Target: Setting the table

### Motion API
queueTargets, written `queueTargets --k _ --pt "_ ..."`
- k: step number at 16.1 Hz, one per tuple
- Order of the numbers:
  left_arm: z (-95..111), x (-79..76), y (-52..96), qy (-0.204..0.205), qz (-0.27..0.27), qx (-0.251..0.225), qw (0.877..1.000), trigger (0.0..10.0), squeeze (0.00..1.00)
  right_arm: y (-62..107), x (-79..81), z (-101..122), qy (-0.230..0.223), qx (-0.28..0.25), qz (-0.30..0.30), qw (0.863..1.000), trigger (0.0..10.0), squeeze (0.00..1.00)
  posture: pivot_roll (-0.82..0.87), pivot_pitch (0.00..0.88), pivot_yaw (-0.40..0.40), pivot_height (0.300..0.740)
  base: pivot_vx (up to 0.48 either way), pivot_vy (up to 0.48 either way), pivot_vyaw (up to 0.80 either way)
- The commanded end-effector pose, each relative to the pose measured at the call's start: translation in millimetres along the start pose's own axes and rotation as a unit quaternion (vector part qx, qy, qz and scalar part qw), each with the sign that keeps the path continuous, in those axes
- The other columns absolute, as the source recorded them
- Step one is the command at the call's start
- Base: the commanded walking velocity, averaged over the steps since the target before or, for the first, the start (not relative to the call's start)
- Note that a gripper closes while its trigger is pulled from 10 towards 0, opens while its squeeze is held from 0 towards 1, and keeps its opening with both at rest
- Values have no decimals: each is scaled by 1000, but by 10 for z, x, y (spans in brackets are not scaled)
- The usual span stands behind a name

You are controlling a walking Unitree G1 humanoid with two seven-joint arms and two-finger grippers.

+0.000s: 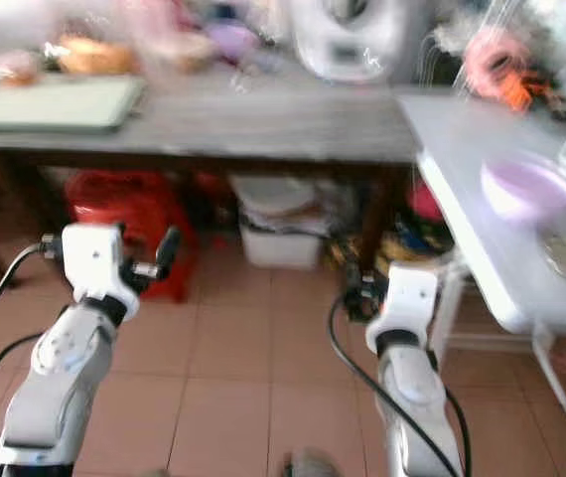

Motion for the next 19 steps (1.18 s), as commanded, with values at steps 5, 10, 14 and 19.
queueTargets --k 5,10,14,19 --pt "-16 -15 13 -2 -4 3 1000 10000 0 -21 34 77 -1 -16 6 1000 10000 0 16 0 -9 740 0 0 0" --pt "-51 35 62 -45 28 -26 998 10000 0 49 35 107 20 -49 17 998 10000 0 15 0 -6 740 0 0 0" --pt "-87 32 -1 -38 27 -18 999 10000 0 4 62 64 33 -55 14 998 10000 0 19 0 4 740 0 0 0" --pt "67 -56 -130 -61 1 -48 997 10000 0 -91 106 186 25 -82 8 996 10000 0 14 0 44 740 0 0 0"
Point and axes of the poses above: a point about 5 cm out from each wrist's last joint towards the gripper, its own y axis pointing back from the gripper into the wrist, its own z axis along the axis of the wrist's last joint, x = y × z, the point moved 4 cm from there along -y, pointing out of the wrist towards the gripper, and after that the axes turned 5 degrees about -y, right-handed, at the moved point
